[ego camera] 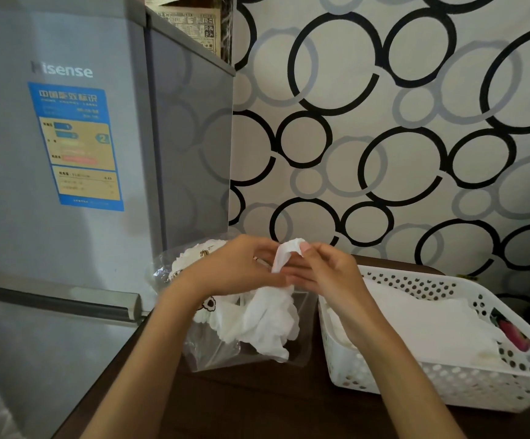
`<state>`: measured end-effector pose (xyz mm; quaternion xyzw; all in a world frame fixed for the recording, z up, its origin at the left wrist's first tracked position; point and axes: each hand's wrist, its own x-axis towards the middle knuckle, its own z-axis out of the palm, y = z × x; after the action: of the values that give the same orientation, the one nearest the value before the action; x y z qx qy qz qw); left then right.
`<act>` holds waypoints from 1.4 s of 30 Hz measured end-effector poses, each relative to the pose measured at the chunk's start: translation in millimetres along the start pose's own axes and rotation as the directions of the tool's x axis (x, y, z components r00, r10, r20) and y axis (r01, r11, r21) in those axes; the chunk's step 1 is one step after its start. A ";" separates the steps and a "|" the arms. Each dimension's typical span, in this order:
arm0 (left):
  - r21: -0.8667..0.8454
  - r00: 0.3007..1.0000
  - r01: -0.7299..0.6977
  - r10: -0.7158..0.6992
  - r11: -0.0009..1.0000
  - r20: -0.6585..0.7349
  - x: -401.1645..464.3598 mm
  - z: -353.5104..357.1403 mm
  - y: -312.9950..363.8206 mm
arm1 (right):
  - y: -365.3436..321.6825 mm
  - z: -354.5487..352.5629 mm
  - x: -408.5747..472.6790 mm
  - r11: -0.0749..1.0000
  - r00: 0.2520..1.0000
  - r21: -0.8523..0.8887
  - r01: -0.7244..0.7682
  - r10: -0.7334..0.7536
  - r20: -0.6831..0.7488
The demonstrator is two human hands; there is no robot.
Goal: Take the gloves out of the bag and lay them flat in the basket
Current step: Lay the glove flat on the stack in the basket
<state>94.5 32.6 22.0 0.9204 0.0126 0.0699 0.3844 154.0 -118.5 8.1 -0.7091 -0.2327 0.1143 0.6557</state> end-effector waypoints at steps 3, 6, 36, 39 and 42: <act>0.121 0.975 0.126 -0.100 0.985 -0.198 7.1 5.9 -9.9 | -2.0 0.6 -2.2 0.971 0.996 -0.230 0.061 -0.075 -0.054; 0.050 0.943 0.206 -0.185 0.977 -0.277 6.7 0.6 -19.2 | -7.9 3.1 -14.5 0.823 0.993 -0.559 0.101 -0.045 0.113; -0.755 0.889 -0.225 -0.187 0.616 -0.418 -16.0 -26.0 21.6 | -24.0 -7.3 -26.2 0.726 0.963 -0.678 0.111 0.092 0.255; -0.792 0.941 -0.164 -0.147 0.588 -0.304 -13.3 -17.6 25.1 | -19.8 -17.0 -16.6 0.899 0.940 -0.430 0.082 0.074 0.334; -0.803 0.970 -0.133 -0.091 0.581 -0.226 -10.3 -8.9 27.5 | -12.6 -19.8 -11.5 0.991 0.908 -0.132 -0.025 0.078 0.413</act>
<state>82.2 18.8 46.4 0.6263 0.0153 0.1845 0.7573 151.1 -141.0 21.0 -0.7134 -0.3549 0.2658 0.5427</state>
